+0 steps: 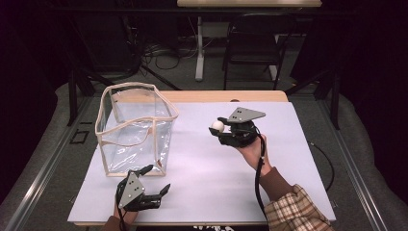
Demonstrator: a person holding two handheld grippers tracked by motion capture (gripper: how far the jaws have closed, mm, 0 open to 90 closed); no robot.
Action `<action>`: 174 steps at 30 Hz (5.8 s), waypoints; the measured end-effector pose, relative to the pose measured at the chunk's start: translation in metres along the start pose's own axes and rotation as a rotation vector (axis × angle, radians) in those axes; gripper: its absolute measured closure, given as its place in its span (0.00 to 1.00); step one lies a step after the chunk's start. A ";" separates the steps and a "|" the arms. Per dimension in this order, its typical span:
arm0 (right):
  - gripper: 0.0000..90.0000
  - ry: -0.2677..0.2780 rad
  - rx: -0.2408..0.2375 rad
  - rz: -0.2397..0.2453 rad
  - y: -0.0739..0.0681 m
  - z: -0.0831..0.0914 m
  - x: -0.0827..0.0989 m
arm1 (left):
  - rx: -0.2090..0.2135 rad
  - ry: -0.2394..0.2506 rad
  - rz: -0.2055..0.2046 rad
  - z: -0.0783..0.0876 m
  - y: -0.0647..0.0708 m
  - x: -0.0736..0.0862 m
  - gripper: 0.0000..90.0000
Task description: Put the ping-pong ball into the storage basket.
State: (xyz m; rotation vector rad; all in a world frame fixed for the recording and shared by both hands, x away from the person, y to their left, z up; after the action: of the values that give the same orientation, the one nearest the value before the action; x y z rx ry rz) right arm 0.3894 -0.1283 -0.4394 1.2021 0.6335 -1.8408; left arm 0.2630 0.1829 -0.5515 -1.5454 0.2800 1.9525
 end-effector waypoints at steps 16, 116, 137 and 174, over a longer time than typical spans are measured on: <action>0.57 0.010 -0.010 0.018 0.001 -0.005 -0.016 | 0.001 0.002 -0.002 0.000 0.000 0.000 0.17; 0.57 -0.008 -0.068 0.105 -0.005 -0.063 -0.096 | 0.009 0.006 0.008 -0.001 0.000 -0.001 0.18; 0.57 -0.007 -0.096 0.126 -0.017 -0.082 -0.120 | 0.008 0.002 0.004 -0.001 0.000 -0.001 0.17; 0.57 -0.037 -0.109 0.143 -0.026 -0.107 -0.137 | 0.007 0.008 0.004 0.000 -0.001 -0.001 0.18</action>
State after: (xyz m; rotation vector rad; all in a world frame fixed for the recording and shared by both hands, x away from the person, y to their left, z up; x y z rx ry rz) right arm 0.4475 0.0176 -0.3605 1.1103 0.6035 -1.6845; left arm 0.2637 0.1830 -0.5507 -1.5491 0.2935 1.9472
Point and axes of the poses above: each handheld gripper's, and its own axes: z roughly backward along the jaws, x roughly out of its underside, y roughly to its right, the point moved 2 cm from there along -z, roughly forward along the jaws, and after that the axes turned 9 degrees about -x, right-handed, at the moved point
